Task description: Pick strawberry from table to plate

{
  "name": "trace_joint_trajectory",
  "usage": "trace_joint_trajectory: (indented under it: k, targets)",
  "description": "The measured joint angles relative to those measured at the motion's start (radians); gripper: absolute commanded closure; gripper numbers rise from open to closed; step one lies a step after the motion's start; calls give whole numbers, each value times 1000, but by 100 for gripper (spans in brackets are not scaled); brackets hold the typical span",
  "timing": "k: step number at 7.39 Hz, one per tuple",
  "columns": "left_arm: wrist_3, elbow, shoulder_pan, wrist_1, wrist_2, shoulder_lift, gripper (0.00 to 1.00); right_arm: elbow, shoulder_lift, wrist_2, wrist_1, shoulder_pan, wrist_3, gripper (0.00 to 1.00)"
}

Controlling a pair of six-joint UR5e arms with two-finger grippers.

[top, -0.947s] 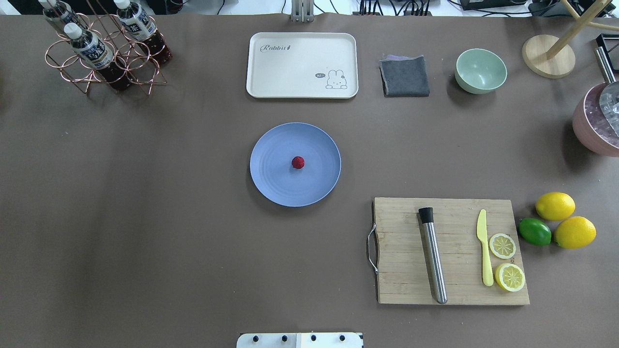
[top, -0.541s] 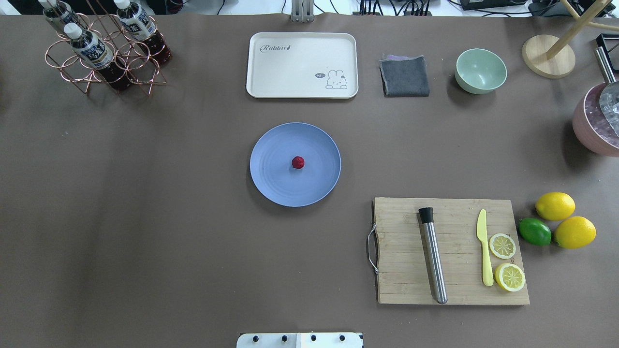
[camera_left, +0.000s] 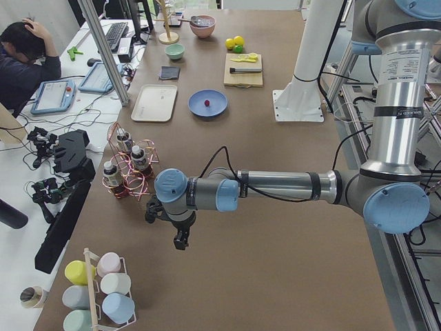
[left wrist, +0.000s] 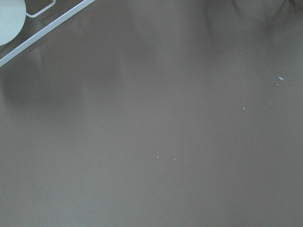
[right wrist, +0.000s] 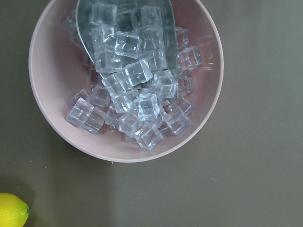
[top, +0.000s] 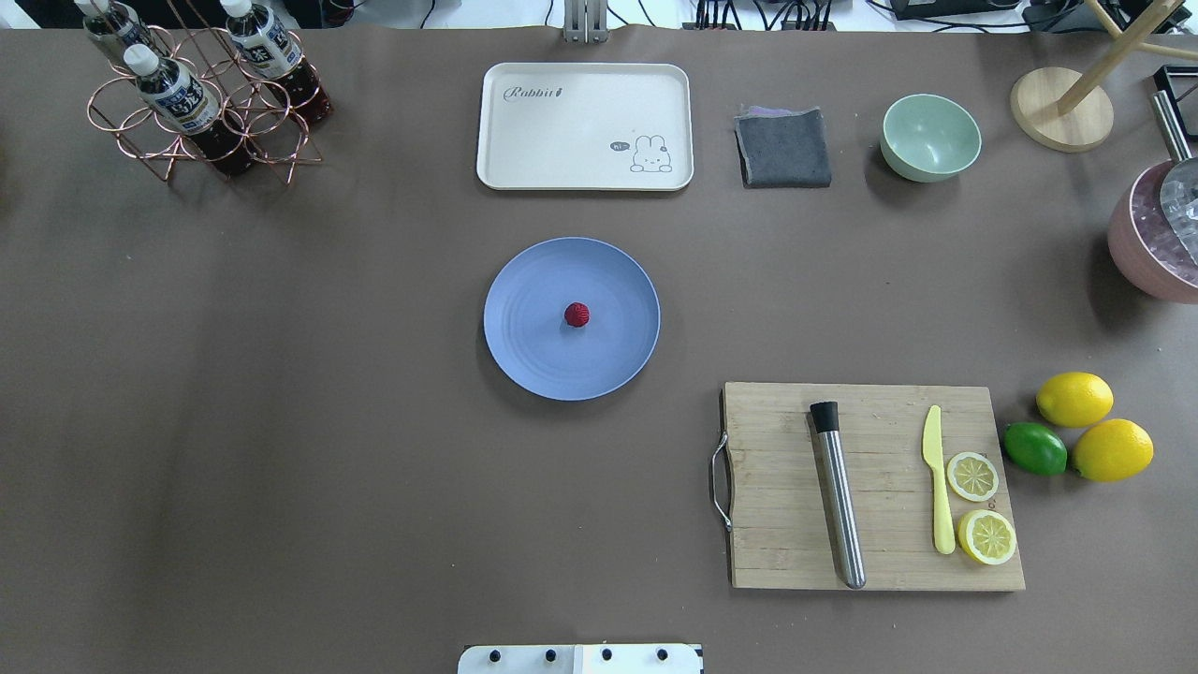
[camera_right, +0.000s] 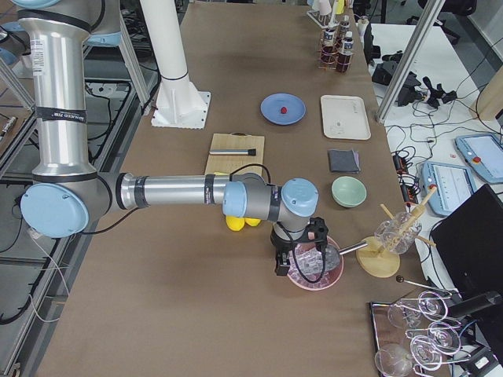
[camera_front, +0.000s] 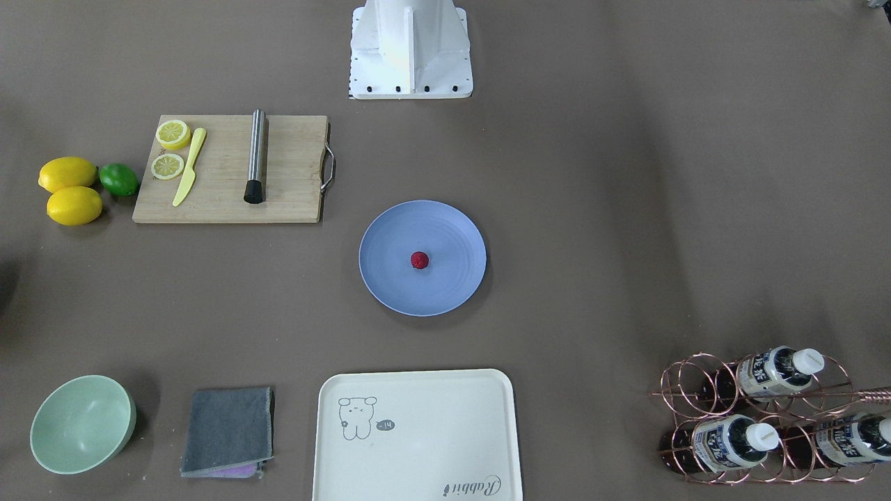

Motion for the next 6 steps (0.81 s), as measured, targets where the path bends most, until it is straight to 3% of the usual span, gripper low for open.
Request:
trace_joint_trajectory:
  k: [6]
  targets:
    - [0, -5, 0, -2, -1, 9, 2, 2, 0, 0, 0, 0, -3, 0]
